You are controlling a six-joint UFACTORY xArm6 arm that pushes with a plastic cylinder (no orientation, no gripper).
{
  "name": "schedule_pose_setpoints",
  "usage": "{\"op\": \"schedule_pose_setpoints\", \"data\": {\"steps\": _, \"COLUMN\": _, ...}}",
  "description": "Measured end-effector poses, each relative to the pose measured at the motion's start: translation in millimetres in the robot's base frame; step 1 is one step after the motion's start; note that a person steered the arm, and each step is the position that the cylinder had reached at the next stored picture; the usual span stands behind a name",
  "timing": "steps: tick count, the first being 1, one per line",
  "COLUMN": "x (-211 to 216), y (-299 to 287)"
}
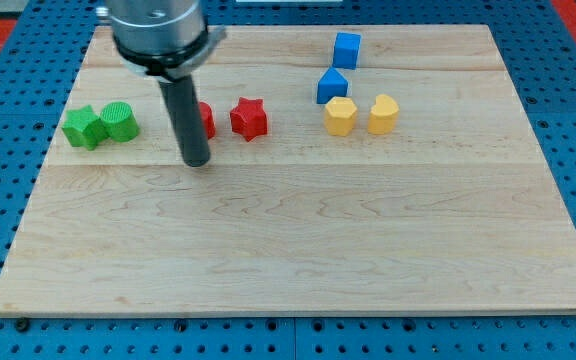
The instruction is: Nudge the green star up a bit
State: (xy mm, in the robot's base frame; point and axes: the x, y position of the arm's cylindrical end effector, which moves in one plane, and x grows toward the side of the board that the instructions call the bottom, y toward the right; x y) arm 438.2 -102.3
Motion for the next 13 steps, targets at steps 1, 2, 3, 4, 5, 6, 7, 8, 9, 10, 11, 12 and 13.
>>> {"op": "schedule_pose_setpoints", "data": {"steps": 1, "x": -9.5, "y": 5.2}}
{"op": "schedule_pose_setpoints", "data": {"steps": 2, "x": -23.5, "y": 5.8}}
{"op": "schedule_pose_setpoints", "data": {"steps": 3, "x": -26.9, "y": 5.8}}
{"op": "schedule_pose_setpoints", "data": {"steps": 4, "x": -27.1, "y": 4.3}}
{"op": "schedule_pose_setpoints", "data": {"steps": 5, "x": -27.1, "y": -6.6}}
{"op": "schedule_pose_setpoints", "data": {"steps": 6, "x": -12.4, "y": -19.1}}
{"op": "schedule_pose_setpoints", "data": {"steps": 7, "x": 4.2, "y": -66.8}}
{"op": "schedule_pose_setpoints", "data": {"steps": 8, "x": -5.7, "y": -114.5}}
{"op": "schedule_pose_setpoints", "data": {"steps": 9, "x": -15.7, "y": -145.8}}
{"op": "schedule_pose_setpoints", "data": {"steps": 10, "x": -14.3, "y": -149.2}}
{"op": "schedule_pose_setpoints", "data": {"steps": 11, "x": -16.6, "y": -148.2}}
{"op": "schedule_pose_setpoints", "data": {"steps": 12, "x": -17.8, "y": -148.2}}
{"op": "schedule_pose_setpoints", "data": {"steps": 13, "x": -21.3, "y": -148.2}}
